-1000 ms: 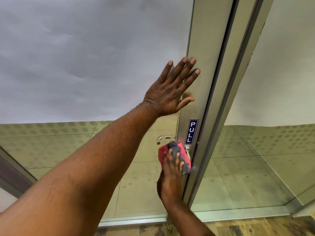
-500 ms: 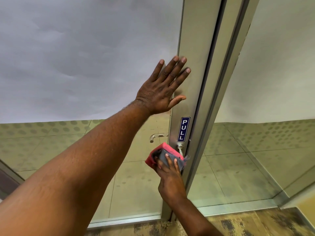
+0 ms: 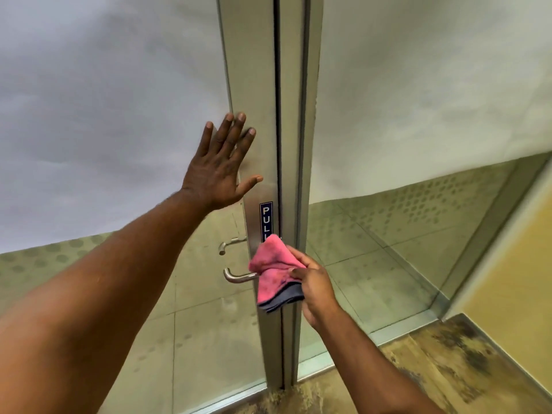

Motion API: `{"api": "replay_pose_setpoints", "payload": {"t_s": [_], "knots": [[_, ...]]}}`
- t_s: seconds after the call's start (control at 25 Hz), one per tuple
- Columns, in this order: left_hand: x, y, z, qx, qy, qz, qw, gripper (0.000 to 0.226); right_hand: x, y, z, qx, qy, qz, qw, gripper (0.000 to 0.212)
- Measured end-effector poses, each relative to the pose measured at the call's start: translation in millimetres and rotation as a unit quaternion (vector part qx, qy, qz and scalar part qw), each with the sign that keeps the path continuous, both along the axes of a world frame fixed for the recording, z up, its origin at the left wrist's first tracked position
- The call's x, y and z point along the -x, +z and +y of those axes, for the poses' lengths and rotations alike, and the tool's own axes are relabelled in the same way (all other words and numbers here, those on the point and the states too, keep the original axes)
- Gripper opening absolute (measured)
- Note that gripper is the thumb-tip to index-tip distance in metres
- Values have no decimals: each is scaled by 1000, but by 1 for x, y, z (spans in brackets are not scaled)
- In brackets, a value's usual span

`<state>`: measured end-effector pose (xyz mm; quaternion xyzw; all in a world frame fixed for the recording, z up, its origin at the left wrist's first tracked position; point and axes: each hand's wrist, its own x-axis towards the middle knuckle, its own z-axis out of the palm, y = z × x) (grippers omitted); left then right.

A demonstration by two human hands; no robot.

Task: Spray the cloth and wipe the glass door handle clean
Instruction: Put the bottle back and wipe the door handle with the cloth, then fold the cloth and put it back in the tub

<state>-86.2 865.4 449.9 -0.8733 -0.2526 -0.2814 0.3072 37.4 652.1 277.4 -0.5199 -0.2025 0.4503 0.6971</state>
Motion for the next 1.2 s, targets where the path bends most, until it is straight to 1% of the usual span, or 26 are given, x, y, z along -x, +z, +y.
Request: {"api": "replay_pose_setpoints", "payload": {"t_s": [0.08,0.12,0.16,0.2,0.24,0.28,0.32,0.4,0.44,0.48,0.56,0.68,0.76,0.84,0.88,0.96,1.04,1.12,1.2], "knots": [[-4,-5,-23,76,-22,-48,996,86,-7,6,-12,-44,6,57,997,58],[-7,-11,-39,137,-48,-87,986,80,-9,10,-18,-56,2,74,996,60],[-11,-18,-56,218,-77,-129,964,73,-10,13,-24,-62,-1,83,995,60],[-15,-24,-72,317,-107,-163,928,65,-11,15,-30,-67,-5,87,994,58],[-20,-30,-88,420,-141,-182,878,59,-13,17,-36,-72,-9,90,993,54],[-24,-34,-103,514,-171,-183,820,56,-15,20,-43,-80,-13,94,992,50],[-26,-39,-116,587,-192,-170,767,56,-17,24,-50,-89,-15,99,991,47],[-28,-48,-132,691,-204,-120,683,58,-21,32,-63,-99,-18,98,990,48],[-29,-52,-139,731,-200,-96,646,56,-24,34,-71,-101,-19,94,990,52],[-29,-55,-145,758,-190,-80,619,52,-28,36,-78,-103,-19,91,990,55],[-31,-60,-157,783,-184,-77,589,41,-37,37,-93,-117,-14,94,989,60],[-41,-68,-176,813,-212,-104,533,32,-47,35,-120,-160,-3,103,982,68],[-51,-75,-190,822,-225,-123,508,30,-50,30,-139,-169,-49,97,980,65],[-64,-82,-209,822,-232,-132,504,34,-55,23,-161,-158,-120,91,976,65],[-71,-84,-220,819,-238,-135,504,35,-58,19,-172,-148,-144,89,974,71],[-82,-88,-241,819,-247,-141,499,34,-64,12,-194,-130,-162,70,976,81],[-93,-90,-261,827,-258,-140,480,37,-70,10,-217,-123,-181,55,974,85],[-104,-91,-283,834,-269,-128,464,40,-77,12,-241,-128,-204,48,969,78],[-115,-90,-310,838,-270,-116,459,41,-82,16,-272,-134,-222,27,966,65]]}}
